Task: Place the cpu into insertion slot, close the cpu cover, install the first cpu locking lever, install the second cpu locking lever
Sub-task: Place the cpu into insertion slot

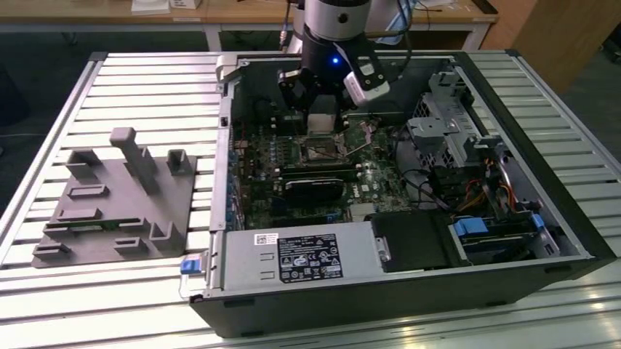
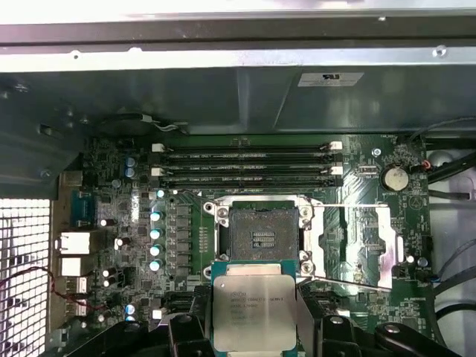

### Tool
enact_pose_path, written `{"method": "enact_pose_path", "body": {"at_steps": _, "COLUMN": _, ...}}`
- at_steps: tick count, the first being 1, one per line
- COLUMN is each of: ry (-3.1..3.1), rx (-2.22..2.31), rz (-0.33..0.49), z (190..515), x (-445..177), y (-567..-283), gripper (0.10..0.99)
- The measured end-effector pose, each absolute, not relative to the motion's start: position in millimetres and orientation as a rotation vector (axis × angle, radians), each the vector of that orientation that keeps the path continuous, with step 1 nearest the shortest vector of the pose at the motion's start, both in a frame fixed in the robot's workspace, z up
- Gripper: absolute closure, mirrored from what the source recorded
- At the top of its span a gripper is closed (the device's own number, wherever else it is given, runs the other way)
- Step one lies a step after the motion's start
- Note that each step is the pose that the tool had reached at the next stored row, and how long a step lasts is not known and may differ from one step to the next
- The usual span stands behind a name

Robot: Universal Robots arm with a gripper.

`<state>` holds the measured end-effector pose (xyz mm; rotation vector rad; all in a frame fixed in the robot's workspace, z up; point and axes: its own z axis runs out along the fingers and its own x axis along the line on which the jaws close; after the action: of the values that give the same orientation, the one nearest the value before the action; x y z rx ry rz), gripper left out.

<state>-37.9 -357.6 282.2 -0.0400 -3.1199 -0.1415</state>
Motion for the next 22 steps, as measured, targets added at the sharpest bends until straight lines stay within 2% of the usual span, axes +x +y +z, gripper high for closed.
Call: {"method": "enact_pose_path", "body": {"at_steps": 22, "ry": -3.120, "rx": -0.040, "rz": -0.142, "z": 256, "x": -28, "y": -346, "gripper": 0.549}}
